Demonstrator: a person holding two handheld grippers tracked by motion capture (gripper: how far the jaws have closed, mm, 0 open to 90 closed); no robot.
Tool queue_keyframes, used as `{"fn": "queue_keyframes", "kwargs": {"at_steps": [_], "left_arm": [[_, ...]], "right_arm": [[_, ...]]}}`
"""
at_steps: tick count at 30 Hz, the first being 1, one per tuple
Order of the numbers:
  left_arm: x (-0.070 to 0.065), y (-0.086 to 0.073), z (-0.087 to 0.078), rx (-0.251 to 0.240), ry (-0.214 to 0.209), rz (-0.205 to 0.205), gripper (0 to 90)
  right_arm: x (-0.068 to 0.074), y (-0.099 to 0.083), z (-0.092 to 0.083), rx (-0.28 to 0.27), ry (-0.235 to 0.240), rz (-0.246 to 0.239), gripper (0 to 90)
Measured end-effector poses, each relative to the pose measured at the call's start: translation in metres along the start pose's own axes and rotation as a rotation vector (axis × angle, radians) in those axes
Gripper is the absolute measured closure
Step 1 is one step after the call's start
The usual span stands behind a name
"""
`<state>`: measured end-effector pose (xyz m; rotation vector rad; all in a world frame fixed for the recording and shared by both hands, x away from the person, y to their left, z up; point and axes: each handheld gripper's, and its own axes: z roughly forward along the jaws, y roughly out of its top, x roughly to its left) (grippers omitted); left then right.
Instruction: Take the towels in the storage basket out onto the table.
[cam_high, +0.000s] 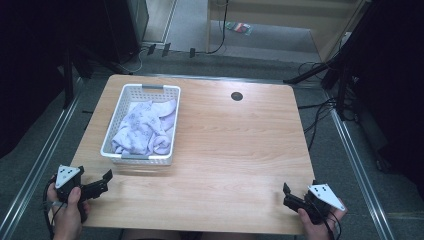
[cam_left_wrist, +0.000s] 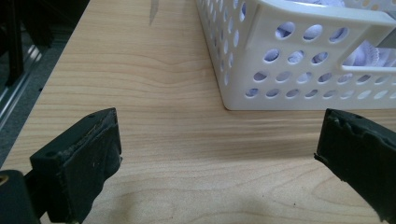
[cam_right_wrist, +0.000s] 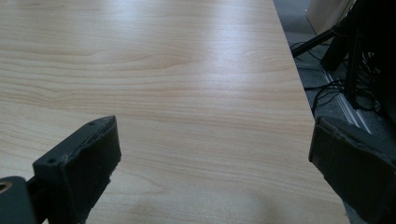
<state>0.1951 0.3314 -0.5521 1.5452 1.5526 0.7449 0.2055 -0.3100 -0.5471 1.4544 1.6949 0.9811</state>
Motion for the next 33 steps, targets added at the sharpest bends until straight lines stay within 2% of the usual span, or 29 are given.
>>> {"fn": "queue_keyframes", "kwargs": {"at_steps": [3, 6, 11, 14, 15, 16, 17, 18, 19, 20, 21, 22, 27, 28, 29, 30, 33], "left_arm": [[-0.001, 0.0, 0.0, -0.005, 0.012, 0.004, 0.5], [-0.004, 0.0, -0.002, -0.001, 0.037, 0.027, 0.5], [-0.005, 0.004, -0.006, 0.009, 0.033, 0.037, 0.5], [-0.006, 0.015, -0.018, -0.002, -0.002, 0.038, 0.5], [-0.006, 0.015, -0.018, -0.002, -0.002, 0.038, 0.5], [-0.008, 0.021, -0.024, -0.006, -0.021, 0.034, 0.5], [-0.008, 0.021, -0.024, -0.006, -0.021, 0.034, 0.5], [-0.01, 0.027, -0.026, 0.017, -0.042, 0.041, 0.5], [-0.01, 0.027, -0.026, 0.017, -0.042, 0.041, 0.5], [-0.012, 0.033, -0.028, 0.05, -0.094, 0.054, 0.5], [-0.012, 0.033, -0.028, 0.05, -0.094, 0.054, 0.5], [-0.018, 0.038, -0.028, 0.079, -0.117, 0.067, 0.4], [-0.029, 0.053, -0.025, 0.099, -0.141, 0.095, 0.0], [-0.034, 0.062, -0.022, 0.11, -0.149, 0.094, 0.0], [-0.034, 0.062, -0.022, 0.11, -0.149, 0.094, 0.0], [-0.04, 0.071, -0.018, 0.123, -0.156, 0.108, 0.0], [-0.045, 0.079, -0.014, 0.132, -0.148, 0.126, 0.0]], "right_arm": [[0.0, 0.0, 0.0, 0.002, 0.001, 0.001, 2.2], [0.0, 0.0, 0.0, 0.002, 0.002, 0.002, 2.2], [0.0, 0.0, 0.0, 0.001, 0.002, 0.004, 2.2], [0.0, 0.0, 0.0, 0.0, 0.003, 0.001, 2.2], [0.0, 0.0, 0.0, 0.0, 0.003, 0.001, 2.2], [0.0, 0.0, 0.0, 0.0, 0.001, -0.001, 2.2], [0.0, 0.0, 0.0, 0.0, 0.001, -0.001, 2.2], [0.0, 0.0, 0.0, -0.001, 0.001, -0.005, 2.2], [0.0, 0.0, 0.0, -0.002, 0.001, -0.006, 2.2], [0.0, 0.0, 0.0, -0.001, 0.0, -0.003, 2.2], [0.0, 0.0, 0.0, -0.001, 0.0, -0.003, 2.2], [0.0, 0.0, 0.0, -0.003, 0.002, -0.004, 2.2], [0.0, 0.0, 0.0, -0.004, 0.003, -0.002, 2.2], [0.0, 0.0, 0.0, -0.004, 0.002, -0.003, 2.2], [0.0, 0.0, 0.0, -0.004, 0.002, -0.003, 2.2], [0.0, 0.0, -0.001, -0.004, 0.003, -0.003, 2.2], [0.0, 0.0, -0.001, -0.004, 0.003, -0.002, 2.2]]}}
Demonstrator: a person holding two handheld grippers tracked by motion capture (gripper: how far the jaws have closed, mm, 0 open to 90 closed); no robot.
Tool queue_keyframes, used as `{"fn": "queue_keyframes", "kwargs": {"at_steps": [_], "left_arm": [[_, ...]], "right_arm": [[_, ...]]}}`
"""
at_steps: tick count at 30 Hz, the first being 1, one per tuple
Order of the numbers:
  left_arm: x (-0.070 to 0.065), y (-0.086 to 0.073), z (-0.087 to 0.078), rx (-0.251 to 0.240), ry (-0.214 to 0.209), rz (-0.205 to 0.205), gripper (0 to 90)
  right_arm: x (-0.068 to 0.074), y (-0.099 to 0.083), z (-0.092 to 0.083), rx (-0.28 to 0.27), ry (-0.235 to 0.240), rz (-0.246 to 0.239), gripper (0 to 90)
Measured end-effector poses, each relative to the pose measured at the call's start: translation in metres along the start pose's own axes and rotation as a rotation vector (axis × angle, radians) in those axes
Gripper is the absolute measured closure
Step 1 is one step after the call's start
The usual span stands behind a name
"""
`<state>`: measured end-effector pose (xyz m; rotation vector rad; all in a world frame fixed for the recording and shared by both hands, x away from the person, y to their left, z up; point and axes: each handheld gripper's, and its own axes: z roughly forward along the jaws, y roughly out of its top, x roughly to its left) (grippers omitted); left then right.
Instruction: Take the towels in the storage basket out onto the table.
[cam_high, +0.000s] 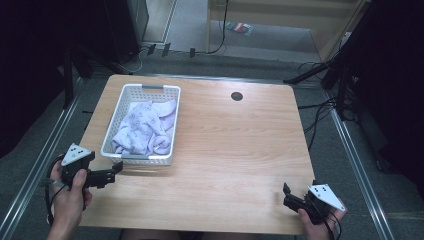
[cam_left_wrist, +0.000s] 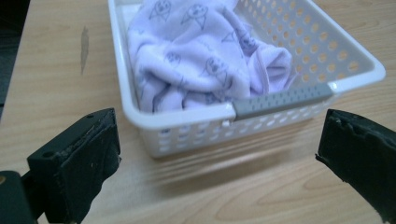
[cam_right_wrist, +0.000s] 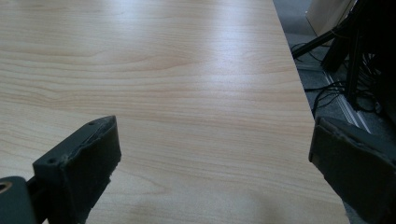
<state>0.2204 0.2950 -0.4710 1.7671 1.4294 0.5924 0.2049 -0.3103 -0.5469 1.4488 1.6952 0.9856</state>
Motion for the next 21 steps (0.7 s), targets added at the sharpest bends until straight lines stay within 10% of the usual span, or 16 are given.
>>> {"fn": "queue_keyframes", "kwargs": {"at_steps": [21], "left_arm": [[-0.007, 0.068, 0.055, 0.112, -0.05, 0.014, 0.1]], "right_arm": [[0.0, 0.0, 0.0, -0.003, 0.003, 0.003, 2.2]]}}
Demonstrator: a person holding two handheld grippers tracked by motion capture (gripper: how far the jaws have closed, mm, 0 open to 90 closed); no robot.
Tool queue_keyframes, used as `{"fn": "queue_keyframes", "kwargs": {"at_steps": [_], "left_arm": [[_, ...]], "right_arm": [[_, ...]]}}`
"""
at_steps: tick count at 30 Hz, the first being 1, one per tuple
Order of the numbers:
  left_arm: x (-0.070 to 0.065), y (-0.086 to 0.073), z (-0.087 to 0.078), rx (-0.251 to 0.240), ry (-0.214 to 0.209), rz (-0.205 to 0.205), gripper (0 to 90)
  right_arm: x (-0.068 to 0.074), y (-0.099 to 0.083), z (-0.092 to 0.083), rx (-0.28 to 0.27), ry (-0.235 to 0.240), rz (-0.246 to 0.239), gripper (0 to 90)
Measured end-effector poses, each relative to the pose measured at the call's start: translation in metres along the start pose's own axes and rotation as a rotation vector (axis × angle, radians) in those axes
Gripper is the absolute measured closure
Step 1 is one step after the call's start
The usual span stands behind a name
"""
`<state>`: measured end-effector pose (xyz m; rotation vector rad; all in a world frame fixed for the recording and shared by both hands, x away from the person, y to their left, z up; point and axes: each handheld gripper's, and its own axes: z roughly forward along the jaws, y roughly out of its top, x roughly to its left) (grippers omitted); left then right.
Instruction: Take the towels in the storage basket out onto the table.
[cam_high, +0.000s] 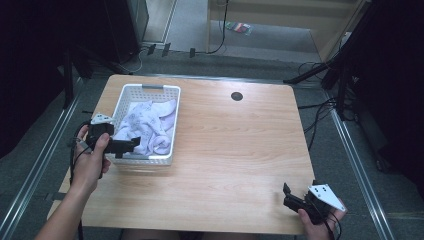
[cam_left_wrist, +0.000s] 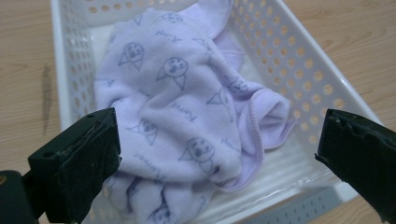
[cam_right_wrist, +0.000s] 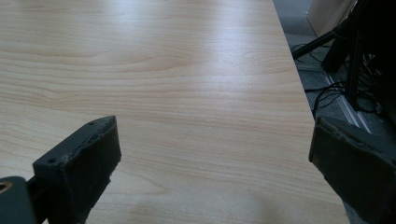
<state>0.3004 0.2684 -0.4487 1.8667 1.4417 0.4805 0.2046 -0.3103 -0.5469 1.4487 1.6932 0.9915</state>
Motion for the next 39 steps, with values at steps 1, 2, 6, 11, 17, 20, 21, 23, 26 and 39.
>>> {"fn": "queue_keyframes", "kwargs": {"at_steps": [1, 2, 6, 11, 17, 20, 21, 23, 26, 39], "left_arm": [[0.001, 0.003, 0.003, 0.004, -0.007, -0.002, 0.1], [0.001, 0.008, 0.008, 0.007, -0.006, -0.006, 0.1], [0.004, 0.016, 0.02, 0.021, 0.004, -0.01, 0.1], [0.008, 0.022, 0.035, 0.047, 0.011, -0.016, 0.2], [0.016, 0.03, 0.055, 0.116, 0.01, -0.047, 5.5], [0.018, 0.036, 0.069, 0.176, 0.019, -0.058, 5.4], [0.018, 0.036, 0.069, 0.176, 0.019, -0.058, 5.0], [0.019, 0.038, 0.075, 0.204, 0.004, -0.048, 3.8], [0.018, 0.043, 0.085, 0.241, -0.045, -0.036, 1.6], [0.017, 0.045, 0.116, 0.354, -0.011, 0.034, 0.0]], "right_arm": [[0.0, 0.0, 0.0, 0.0, 0.0, 0.0, 2.2], [0.0, 0.0, 0.0, 0.0, -0.001, -0.003, 2.2], [0.0, 0.0, 0.0, 0.0, -0.001, -0.003, 2.2], [0.0, 0.0, 0.0, 0.001, -0.002, -0.005, 2.2], [0.0, 0.0, 0.0, -0.001, -0.001, -0.003, 2.2], [0.0, 0.0, 0.0, -0.001, -0.002, -0.004, 2.2], [0.0, 0.0, 0.0, -0.001, -0.002, -0.004, 2.2], [0.0, 0.0, 0.0, -0.002, -0.002, -0.004, 2.2], [0.0, 0.0, 0.0, -0.002, -0.002, -0.002, 2.2], [0.0, 0.0, 0.0, -0.003, 0.0, -0.001, 2.2]]}}
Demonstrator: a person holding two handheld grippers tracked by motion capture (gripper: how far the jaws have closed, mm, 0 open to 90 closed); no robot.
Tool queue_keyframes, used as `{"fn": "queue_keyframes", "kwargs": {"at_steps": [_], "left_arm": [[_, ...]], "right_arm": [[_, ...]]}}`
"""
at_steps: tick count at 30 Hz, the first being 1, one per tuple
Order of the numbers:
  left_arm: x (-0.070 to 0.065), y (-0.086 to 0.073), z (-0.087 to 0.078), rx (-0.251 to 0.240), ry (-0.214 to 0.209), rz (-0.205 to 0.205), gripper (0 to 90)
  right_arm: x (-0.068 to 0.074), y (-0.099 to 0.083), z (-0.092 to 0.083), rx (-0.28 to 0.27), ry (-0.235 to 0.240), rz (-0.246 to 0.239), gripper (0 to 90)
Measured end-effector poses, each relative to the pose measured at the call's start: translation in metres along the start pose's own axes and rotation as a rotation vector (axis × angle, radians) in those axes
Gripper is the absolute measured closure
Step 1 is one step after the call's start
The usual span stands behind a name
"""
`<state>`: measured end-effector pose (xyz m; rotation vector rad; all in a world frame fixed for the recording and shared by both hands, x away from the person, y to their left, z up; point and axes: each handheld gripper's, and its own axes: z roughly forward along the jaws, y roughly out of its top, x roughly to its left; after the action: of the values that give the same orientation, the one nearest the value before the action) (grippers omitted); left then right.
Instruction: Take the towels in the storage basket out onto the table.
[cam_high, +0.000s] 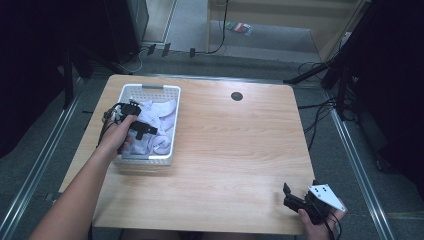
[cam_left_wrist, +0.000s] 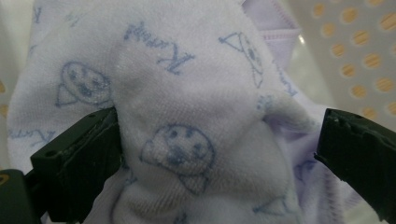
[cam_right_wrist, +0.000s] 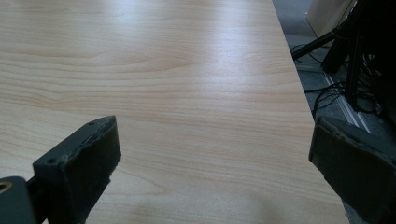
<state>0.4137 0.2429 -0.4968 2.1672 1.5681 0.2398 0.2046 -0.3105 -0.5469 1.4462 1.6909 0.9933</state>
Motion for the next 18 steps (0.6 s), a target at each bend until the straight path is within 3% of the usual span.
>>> {"fn": "queue_keyframes", "kwargs": {"at_steps": [1, 4, 5, 11, 15, 18], "left_arm": [[-0.002, 0.0, 0.007, 0.013, 0.04, 0.027, 0.0], [-0.003, -0.002, 0.014, 0.019, 0.077, 0.057, 0.0], [-0.006, -0.005, 0.021, 0.011, 0.131, 0.074, 0.0], [-0.009, -0.006, 0.023, 0.005, 0.154, 0.073, 0.0], [-0.012, -0.006, 0.026, 0.014, 0.167, 0.111, 0.0], [-0.012, -0.005, 0.026, 0.02, 0.17, 0.086, 3.3]], "right_arm": [[0.0, 0.0, 0.0, 0.0, 0.0, 0.0, 2.2], [0.0, 0.0, 0.0, 0.0, 0.0, 0.0, 2.2], [0.0, 0.0, 0.0, 0.001, 0.0, 0.0, 2.2], [0.0, 0.0, 0.0, 0.0, 0.001, 0.0, 2.2], [0.0, 0.0, 0.0, 0.002, 0.0, -0.004, 2.2], [0.0, 0.0, 0.0, 0.003, 0.0, -0.003, 2.2]]}}
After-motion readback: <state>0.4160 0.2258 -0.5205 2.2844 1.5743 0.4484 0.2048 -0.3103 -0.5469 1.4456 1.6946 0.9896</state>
